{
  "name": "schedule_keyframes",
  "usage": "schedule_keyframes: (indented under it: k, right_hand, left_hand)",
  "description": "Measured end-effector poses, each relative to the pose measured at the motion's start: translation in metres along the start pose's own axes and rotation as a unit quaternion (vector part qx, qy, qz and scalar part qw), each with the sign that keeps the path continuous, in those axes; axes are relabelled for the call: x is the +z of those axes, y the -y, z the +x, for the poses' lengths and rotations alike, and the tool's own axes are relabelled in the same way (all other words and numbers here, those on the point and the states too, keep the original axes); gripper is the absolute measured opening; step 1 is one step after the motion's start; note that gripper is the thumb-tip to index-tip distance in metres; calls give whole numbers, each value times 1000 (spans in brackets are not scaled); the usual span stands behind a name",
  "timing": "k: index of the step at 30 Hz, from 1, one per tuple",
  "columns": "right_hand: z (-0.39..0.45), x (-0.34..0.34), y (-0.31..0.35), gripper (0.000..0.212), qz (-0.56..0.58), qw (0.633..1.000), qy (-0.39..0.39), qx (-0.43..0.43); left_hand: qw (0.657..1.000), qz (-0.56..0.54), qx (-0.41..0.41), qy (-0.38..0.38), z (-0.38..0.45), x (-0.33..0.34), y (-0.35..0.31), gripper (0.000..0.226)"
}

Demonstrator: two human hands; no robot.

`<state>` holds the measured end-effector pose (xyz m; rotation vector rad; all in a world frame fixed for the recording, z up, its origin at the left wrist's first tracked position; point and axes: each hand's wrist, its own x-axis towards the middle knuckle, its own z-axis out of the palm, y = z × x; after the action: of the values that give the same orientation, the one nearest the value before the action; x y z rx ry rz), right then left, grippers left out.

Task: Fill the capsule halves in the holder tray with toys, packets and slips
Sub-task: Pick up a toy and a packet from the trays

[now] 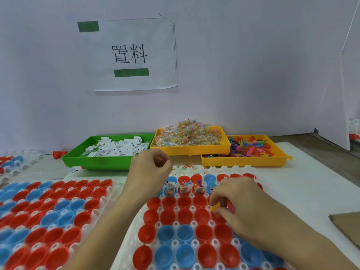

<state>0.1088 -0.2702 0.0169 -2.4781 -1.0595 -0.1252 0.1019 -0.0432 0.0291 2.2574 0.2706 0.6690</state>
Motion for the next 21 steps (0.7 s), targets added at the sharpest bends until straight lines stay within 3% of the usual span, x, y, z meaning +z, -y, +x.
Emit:
schedule_keyframes:
  k: [3, 7, 10, 12, 15, 21]
  right_hand:
    - [2, -1, -3, 9, 7, 1000, 5, 3]
    - [4, -2, -8, 7, 32, 999, -2, -7]
    - [5, -1, -13, 8, 49, 999, 4, -14]
    - [7, 3, -18, 22, 39, 999, 5, -22]
    - [10, 7, -25, 47, 13, 1000, -12, -23]
    - [6, 0, -21, 35, 74, 994, -78, -20]
  left_hand:
    - [997, 61, -11, -38, 33, -6, 8, 6]
    - [984, 165, -15, -61, 82, -21, 32, 15]
    - [968, 248, -32, -10, 109, -31, 54, 13]
    - [957, 283, -44, 40, 119, -34, 66, 9]
    - [948, 300, -62, 91, 128, -35, 75, 21]
    - [949, 299, -64, 83, 135, -30, 77, 13]
